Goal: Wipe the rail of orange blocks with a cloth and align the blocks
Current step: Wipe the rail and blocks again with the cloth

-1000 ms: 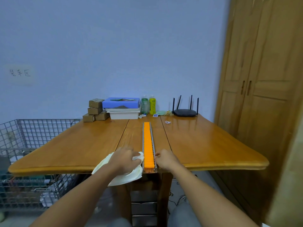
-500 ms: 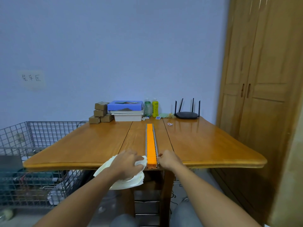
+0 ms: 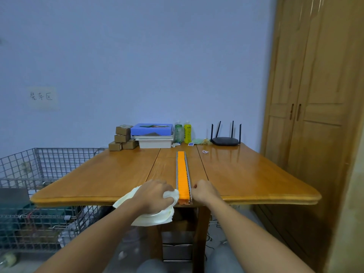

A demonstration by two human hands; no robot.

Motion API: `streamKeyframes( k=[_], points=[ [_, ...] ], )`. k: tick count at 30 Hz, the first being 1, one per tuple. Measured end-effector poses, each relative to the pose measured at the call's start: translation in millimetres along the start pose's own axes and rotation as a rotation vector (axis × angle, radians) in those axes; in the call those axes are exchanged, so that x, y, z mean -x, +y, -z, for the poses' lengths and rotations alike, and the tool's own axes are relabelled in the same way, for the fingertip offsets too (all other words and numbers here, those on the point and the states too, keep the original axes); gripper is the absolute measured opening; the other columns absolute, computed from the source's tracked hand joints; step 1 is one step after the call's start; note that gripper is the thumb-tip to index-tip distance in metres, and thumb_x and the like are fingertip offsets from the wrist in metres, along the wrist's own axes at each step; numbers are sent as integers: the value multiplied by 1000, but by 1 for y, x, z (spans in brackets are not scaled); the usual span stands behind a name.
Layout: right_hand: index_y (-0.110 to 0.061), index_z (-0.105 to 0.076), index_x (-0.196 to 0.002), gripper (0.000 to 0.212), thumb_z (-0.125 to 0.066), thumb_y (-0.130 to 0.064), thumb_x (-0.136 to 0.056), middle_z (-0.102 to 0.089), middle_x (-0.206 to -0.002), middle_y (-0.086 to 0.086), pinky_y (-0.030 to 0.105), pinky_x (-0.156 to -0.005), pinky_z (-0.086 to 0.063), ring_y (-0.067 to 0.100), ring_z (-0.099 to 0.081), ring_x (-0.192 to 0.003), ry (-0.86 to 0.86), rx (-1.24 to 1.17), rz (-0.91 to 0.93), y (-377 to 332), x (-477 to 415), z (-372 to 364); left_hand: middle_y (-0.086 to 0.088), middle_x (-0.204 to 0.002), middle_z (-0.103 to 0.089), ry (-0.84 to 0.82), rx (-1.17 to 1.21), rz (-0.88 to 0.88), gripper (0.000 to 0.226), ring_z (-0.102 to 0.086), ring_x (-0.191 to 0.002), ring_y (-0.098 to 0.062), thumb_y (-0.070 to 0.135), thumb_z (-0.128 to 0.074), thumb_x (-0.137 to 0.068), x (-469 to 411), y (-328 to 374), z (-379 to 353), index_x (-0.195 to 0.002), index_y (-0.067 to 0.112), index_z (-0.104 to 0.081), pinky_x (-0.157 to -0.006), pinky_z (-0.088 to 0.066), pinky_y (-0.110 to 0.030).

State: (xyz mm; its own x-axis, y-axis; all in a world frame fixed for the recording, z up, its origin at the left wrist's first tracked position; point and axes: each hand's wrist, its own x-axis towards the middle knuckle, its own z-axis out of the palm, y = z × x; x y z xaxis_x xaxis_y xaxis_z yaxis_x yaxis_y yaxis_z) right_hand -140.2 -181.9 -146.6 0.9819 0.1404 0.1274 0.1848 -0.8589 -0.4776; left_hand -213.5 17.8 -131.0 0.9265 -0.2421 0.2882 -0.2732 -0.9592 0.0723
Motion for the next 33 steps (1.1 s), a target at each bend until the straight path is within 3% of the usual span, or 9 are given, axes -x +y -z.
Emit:
streamKeyframes(
  k=[5,14,17,20,23,26,30,33],
  points=[
    [-22,-59,-77,23,-53,-26,-99,-61,-78,-1,28,-58,-45,15,-57,-69,32,-3,5,-4,-7,3,9,-121,-68,-3,48,8,55,-55,-105,-10,54,-44,-83,-7,-6,4,-127,30,-68,-83,-45,-30],
    [-22,-62,-81,20,-55,-26,-99,-64,-81,-1,30,-66,-54,15,-63,-74,3,-34,-2,-2,-27,0,11,-127,-64,-152,233,87,61,-58,-112,-12,56,-48,-74,-9,-22,21,-127,30,-65,-95,-51,-40],
    [-22,-63,-83,19,-54,-28,-99,-65,-83,-1,34,-72,-59,16,-66,-78,36,-39,-23,-7,-33,-2,9,-125,-64,-184,223,125,54,-58,-110,-14,54,-54,-77,-12,-34,27,-126,33,-63,-94,-51,-40],
    [-23,-65,-86,20,-51,-27,-100,-63,-81,-4,31,-63,-55,14,-62,-75,37,-75,16,-15,-37,-3,8,-117,-64,-160,209,140,43,-59,-103,-16,55,-57,-81,-20,-37,30,-119,36,-61,-89,-52,-38],
    [-26,-72,-94,22,-52,-31,-100,-70,-88,-5,33,-69,-56,13,-64,-79,-56,-349,101,-26,-41,-3,10,-106,-64,-65,190,177,50,-58,-95,-11,71,-58,-83,-32,-32,35,-117,35,-60,-79,-51,-31],
    [-29,-75,-93,30,-47,-36,-103,-74,-91,-1,35,-71,-52,17,-64,-77,-183,-675,117,-41,-37,10,9,-102,-67,51,203,166,46,-60,-90,-10,71,-50,-90,-49,-24,46,-113,33,-63,-77,-52,-36],
    [-28,-75,-112,60,-34,-70,-98,-75,-110,6,43,-91,-58,27,-69,-107,-398,-1156,47,-53,-40,30,9,-91,-65,234,242,166,40,-58,-83,-10,64,-48,-95,-74,-21,62,-93,26,-63,-64,-43,-32],
    [-30,-71,-120,52,-52,-70,-92,-75,-113,1,41,-94,-57,21,-69,-110,-402,-1037,161,-53,-47,43,3,-80,-61,328,220,163,46,-56,-77,-18,61,-46,-98,-95,-24,68,-80,20,-57,-62,-41,-36]
  ],
)
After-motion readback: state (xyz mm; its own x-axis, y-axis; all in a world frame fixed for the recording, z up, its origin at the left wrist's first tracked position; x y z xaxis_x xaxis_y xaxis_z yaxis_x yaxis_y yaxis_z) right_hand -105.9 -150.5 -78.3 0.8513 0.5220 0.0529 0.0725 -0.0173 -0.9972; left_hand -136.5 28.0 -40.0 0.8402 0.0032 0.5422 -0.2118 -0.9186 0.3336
